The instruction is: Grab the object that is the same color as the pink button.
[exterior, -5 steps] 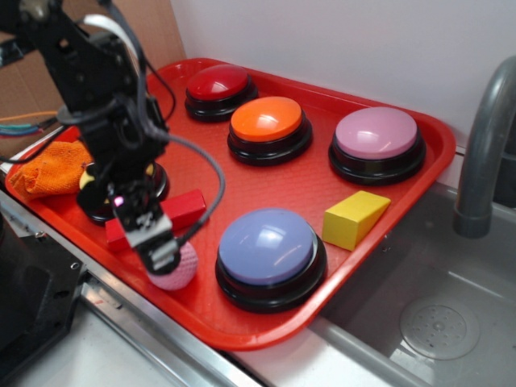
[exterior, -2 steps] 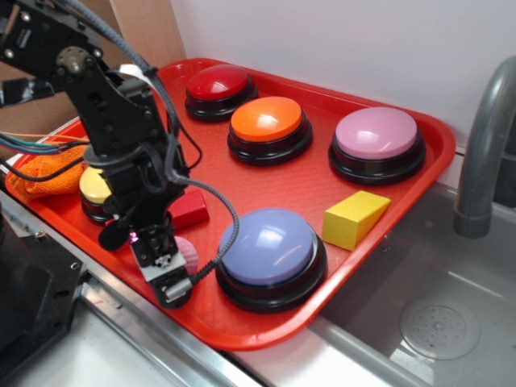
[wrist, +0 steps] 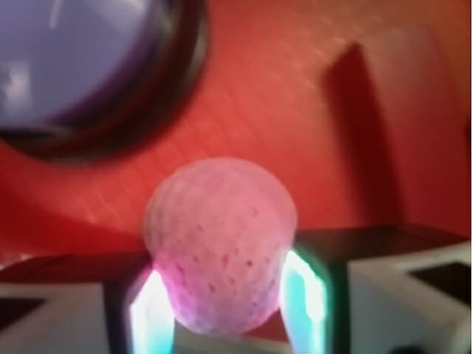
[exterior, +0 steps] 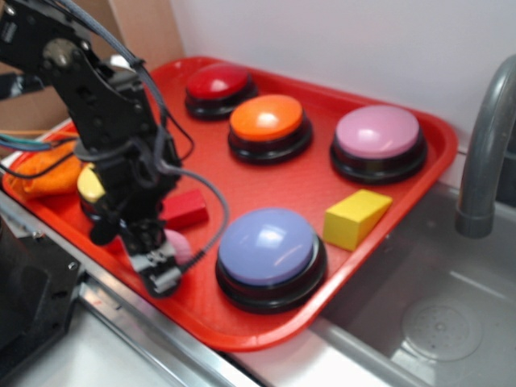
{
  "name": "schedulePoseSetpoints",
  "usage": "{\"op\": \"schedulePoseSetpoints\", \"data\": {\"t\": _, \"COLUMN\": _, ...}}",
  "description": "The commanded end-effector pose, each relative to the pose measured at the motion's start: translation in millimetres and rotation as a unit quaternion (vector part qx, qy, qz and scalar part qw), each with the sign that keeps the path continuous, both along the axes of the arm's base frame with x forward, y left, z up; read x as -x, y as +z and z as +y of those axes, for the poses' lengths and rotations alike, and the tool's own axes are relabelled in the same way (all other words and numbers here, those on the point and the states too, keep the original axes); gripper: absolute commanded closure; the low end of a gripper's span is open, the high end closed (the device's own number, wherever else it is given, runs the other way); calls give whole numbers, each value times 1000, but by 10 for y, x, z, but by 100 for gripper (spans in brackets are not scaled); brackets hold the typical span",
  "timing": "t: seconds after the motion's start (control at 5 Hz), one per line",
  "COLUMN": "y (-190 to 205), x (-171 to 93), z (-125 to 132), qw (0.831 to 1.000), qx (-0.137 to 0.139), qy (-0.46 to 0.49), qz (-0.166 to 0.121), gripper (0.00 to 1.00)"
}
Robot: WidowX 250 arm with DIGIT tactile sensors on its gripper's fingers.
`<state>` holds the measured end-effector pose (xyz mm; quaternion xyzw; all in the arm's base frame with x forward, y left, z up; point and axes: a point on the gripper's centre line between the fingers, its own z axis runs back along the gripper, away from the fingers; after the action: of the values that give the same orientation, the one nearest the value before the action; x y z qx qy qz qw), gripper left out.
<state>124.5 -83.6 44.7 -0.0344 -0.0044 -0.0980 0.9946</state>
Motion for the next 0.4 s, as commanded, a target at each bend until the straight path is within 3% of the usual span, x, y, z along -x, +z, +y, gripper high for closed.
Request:
{"op": "schedulePoseSetpoints", "data": {"t": 0.0, "y": 818, "x": -450, "z": 337, "qw": 997, "qx": -7, "qy": 67, "qz": -45, "gripper": 100}}
{"op": "schedulePoseSetpoints", "data": {"t": 0.2, "y": 1119, "x": -592, "z": 613, "qw": 994, "qx": -24, "qy": 89, "qz": -67, "gripper": 100}}
